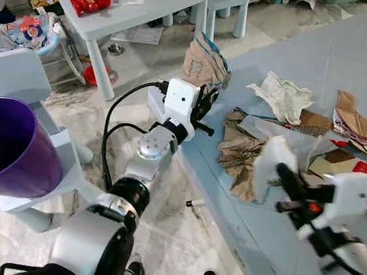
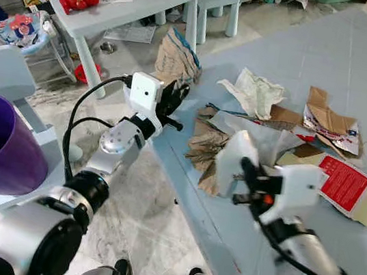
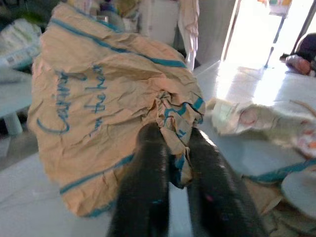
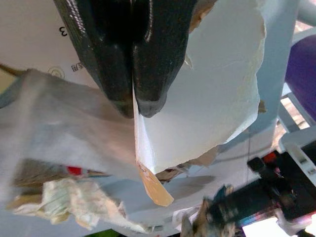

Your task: Picking trash to rubbish bin

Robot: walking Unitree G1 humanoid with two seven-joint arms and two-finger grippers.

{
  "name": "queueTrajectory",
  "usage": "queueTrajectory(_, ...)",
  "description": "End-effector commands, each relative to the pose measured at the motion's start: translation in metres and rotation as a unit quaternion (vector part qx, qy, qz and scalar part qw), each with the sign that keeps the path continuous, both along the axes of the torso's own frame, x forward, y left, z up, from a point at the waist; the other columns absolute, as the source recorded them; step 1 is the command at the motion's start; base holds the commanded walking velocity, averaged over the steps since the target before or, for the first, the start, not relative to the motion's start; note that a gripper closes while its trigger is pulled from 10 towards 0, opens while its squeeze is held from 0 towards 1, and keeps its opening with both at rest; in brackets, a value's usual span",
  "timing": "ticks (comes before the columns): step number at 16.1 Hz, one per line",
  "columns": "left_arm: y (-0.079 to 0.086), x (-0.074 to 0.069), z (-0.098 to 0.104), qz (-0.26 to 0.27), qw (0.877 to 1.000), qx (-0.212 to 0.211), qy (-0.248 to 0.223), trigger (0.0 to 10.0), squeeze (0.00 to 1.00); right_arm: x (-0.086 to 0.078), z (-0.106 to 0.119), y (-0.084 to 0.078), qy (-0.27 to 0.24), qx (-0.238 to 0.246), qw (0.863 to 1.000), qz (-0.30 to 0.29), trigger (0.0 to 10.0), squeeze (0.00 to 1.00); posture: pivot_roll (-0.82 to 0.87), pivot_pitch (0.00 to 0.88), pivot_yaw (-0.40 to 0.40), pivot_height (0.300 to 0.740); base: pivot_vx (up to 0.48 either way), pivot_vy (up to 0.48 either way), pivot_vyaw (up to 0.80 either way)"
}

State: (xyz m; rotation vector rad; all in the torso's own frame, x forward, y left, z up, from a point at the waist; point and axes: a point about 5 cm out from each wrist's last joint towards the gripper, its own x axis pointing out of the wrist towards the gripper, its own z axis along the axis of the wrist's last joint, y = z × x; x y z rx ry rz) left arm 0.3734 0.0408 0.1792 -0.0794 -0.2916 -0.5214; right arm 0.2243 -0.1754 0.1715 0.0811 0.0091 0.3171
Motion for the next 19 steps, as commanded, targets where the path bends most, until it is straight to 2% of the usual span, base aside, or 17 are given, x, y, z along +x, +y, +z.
queueTrajectory(1,0.001,-0.003,0.004,0.006,1.0,-0.001,-0.025,0.0,0.0,0.002,-0.003,0.003,-0.002,0.001,1.0,-0.001,0.0,0.0,-0.23,0.214,0.072,0.74,0.0,0.0,0.0)
queueTrajectory(3,0.006,-0.011,0.009,0.026,0.998,-0.011,-0.062,0.0,0.0,0.008,-0.007,0.009,-0.004,0.004,1.0,-0.003,0.0,0.0,-0.19,0.206,0.075,0.74,0.0,0.0,0.0)
queueTrajectory(5,0.022,-0.028,0.004,0.067,0.994,-0.011,-0.082,0.0,0.0,0.02,-0.011,0.01,-0.014,-0.001,0.999,-0.03,0.0,0.0,-0.13,0.191,0.079,0.74,0.0,0.0,0.0)
queueTrajectory(7,0.044,-0.048,-0.002,0.11,0.991,0.0,-0.079,0.0,0.0,0.034,-0.009,0.008,-0.03,0.004,0.998,-0.063,0.0,0.0,-0.09,0.185,0.08,0.74,0.0,0.0,0.0)
queueTrajectory(8,0.05,-0.052,-0.004,0.121,0.99,0.006,-0.076,0.0,0.0,0.037,-0.009,0.009,-0.034,0.006,0.997,-0.068,0.0,0.0,-0.07,0.182,0.08,0.74,0.0,0.0,0.0)
queueTrajectory(10,0.07,-0.07,-0.009,0.152,0.986,0.027,-0.061,0.0,0.0,0.046,-0.009,0.01,-0.045,0.01,0.995,-0.086,0.0,0.0,-0.03,0.176,0.077,0.74,0.0,0.0,0.0)
queueTrajectory(13,0.087,-0.088,-0.015,0.179,0.982,0.051,-0.034,0.0,0.0,0.052,-0.005,0.009,-0.065,0.015,0.993,-0.093,0.0,0.0,0.0,0.171,0.076,0.74,0.0,0.0,0.0)
queueTrajectory(15,0.093,-0.1,-0.02,0.193,0.979,0.062,-0.006,0.0,0.0,0.055,-0.005,0.01,-0.074,0.011,0.993,-0.092,0.0,0.0,0.01,0.17,0.076,0.74,0.0,0.0,0.0)
queueTrajectory(16,0.093,-0.102,-0.02,0.193,0.979,0.063,-0.003,0.0,0.0,0.056,-0.005,0.01,-0.075,0.012,0.993,-0.092,0.0,0.0,0.01,0.17,0.076,0.74,0.0,0.0,0.0)
queueTrajectory(19,0.081,-0.105,-0.018,0.174,0.983,0.059,0.01,0.0,0.0,0.055,-0.001,0.01,-0.085,0.012,0.992,-0.092,0.0,0.0,0.0,0.172,0.075,0.74,0.0,0.0,0.0)
